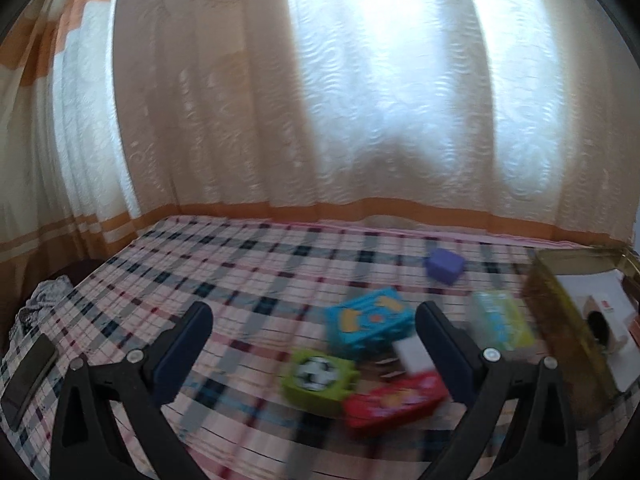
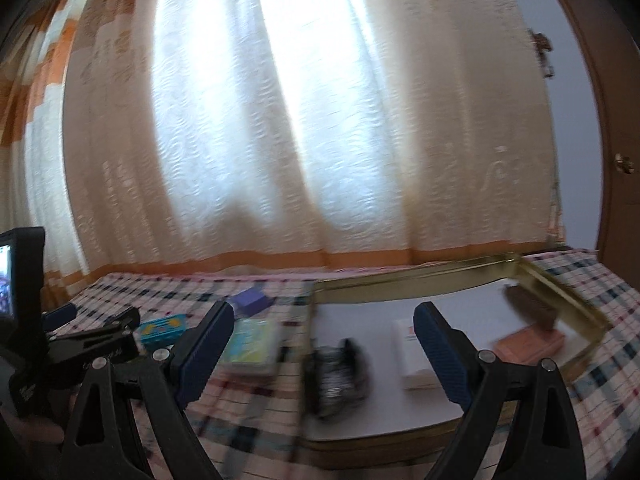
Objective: Organize rigid objects
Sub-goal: 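Grasp the red printed toy block with the right gripper while the left grasps the green soccer-ball block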
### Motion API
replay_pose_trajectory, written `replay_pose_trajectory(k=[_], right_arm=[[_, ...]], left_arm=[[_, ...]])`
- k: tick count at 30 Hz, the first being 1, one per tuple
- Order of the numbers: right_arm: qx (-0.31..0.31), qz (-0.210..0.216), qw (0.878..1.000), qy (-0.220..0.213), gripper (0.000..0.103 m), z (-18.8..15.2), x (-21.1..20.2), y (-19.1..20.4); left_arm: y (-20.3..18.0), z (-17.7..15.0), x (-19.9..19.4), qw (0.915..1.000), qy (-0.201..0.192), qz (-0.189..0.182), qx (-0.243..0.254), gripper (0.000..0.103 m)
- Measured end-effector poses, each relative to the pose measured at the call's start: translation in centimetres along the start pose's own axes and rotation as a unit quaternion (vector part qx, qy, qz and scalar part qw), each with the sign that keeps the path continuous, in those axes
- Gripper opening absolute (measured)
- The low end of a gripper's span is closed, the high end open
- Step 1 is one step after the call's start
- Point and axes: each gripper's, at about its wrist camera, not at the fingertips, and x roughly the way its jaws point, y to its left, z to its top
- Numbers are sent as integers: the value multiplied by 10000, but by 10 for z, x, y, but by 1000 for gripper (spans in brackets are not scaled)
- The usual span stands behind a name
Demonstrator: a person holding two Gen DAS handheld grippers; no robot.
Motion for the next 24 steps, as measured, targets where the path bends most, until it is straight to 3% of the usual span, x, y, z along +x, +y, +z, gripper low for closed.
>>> replay_pose_trajectory(k=[10, 17, 24], right_arm=[[-177, 735, 9933, 873, 93, -9, 36, 63], [-530, 1149, 9771, 1712, 93, -22, 64, 112], [-817, 1306, 9576, 2434, 93, -37, 86, 139]], left_arm=[[58, 4, 33, 9982, 437, 292, -290, 103], [86, 5, 52, 9961, 678, 434, -354, 103], [102, 5, 64, 9935, 915, 568, -381, 103]])
